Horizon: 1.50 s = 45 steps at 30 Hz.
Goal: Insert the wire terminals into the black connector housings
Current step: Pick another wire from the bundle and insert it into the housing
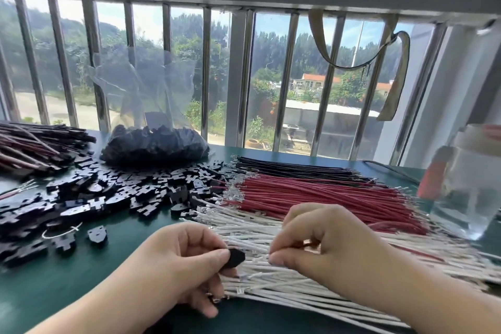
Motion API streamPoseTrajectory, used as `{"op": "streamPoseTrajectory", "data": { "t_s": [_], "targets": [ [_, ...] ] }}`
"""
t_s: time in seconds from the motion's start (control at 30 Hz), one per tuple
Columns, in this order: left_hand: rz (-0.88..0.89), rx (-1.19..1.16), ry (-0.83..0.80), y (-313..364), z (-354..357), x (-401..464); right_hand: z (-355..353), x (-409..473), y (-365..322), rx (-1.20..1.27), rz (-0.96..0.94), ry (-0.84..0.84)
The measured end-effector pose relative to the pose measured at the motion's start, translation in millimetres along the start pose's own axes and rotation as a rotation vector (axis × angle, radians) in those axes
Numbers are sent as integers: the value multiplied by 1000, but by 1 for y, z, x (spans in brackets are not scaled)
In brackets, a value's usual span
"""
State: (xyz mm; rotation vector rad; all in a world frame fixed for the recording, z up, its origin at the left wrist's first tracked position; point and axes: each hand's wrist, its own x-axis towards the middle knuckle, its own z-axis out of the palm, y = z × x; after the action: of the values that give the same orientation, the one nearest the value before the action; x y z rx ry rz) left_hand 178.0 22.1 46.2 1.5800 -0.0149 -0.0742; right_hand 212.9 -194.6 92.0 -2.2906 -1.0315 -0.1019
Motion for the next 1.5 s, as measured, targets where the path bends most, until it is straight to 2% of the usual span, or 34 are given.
{"op": "streamPoseTrajectory", "data": {
  "t_s": [0.13, 0.3, 0.8, 1.07, 1.27, 1.5],
  "targets": [
    [42, -32, -24, 5, 4, -4, 12, 3, -2, 64, 32, 81],
    [63, -79, -59, 8, 2, -8, 9, 2, -2, 137, 64, 59],
    [32, -162, -93, 6, -1, -7, 12, 2, 0, 99, 85, 39],
    [26, -140, -36, 8, 2, -7, 10, 1, -1, 134, 66, 2],
    [58, -146, -18, 9, 3, -8, 8, 1, -2, 153, 32, 55],
    [70, -101, -60, 8, 2, -8, 9, 2, -1, 164, 63, 22]
  ]
}}
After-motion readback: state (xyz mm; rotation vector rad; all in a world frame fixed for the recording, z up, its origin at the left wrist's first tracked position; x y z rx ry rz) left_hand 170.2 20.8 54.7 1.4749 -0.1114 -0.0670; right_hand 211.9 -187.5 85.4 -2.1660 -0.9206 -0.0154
